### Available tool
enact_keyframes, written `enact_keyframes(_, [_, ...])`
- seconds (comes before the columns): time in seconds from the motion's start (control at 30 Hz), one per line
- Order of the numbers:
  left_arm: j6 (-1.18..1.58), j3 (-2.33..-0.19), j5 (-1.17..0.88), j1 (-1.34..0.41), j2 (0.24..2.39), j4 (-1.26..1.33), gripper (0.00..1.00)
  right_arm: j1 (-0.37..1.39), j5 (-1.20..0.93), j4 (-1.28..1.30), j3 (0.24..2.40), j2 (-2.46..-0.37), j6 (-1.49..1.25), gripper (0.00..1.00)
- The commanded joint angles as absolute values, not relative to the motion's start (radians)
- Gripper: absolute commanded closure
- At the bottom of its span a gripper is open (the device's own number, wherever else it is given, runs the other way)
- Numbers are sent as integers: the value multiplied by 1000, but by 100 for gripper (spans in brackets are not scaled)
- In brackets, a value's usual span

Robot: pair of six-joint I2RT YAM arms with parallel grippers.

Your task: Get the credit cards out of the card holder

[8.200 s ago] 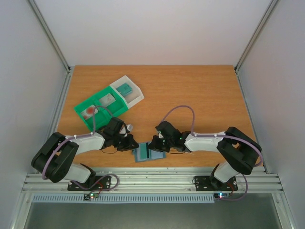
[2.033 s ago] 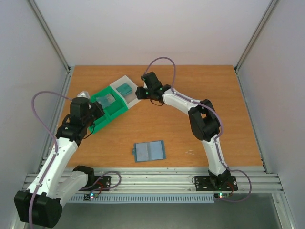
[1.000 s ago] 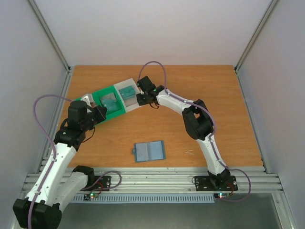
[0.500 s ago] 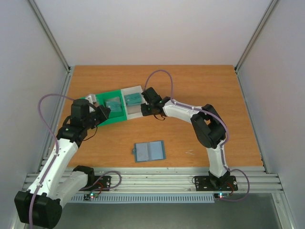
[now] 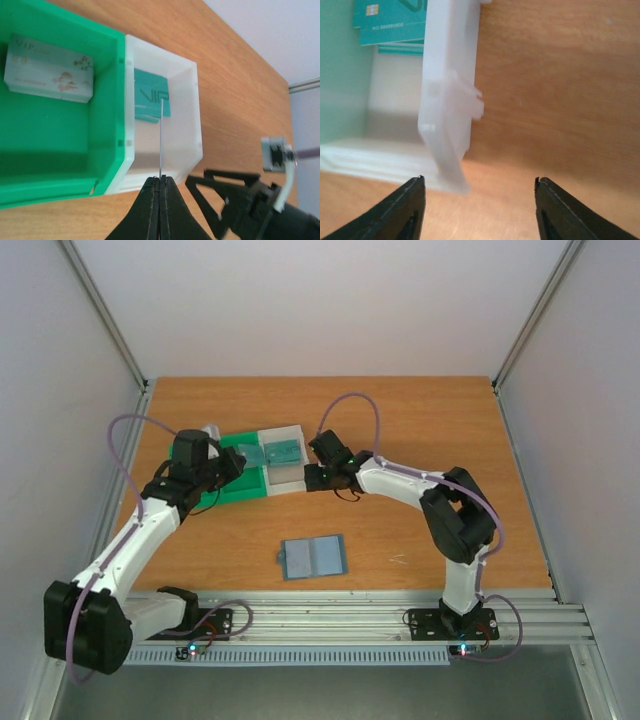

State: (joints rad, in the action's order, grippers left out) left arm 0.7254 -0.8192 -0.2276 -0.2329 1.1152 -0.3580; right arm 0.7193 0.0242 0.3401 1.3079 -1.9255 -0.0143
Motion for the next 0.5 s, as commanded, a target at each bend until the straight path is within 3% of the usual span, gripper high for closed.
enact_keyframes(0.0, [700, -875, -209, -244, 1185, -216, 100, 727, -33, 358, 1218, -1782, -51, 34])
enact_keyframes(0.17, [683, -915, -174, -259, 1273, -179, 99, 727, -59, 393, 1105, -1631, -82, 17])
enact_keyframes(0.47, [673, -991, -126, -293, 1445, -152, 100, 727, -18, 510, 1046, -1420, -37, 6])
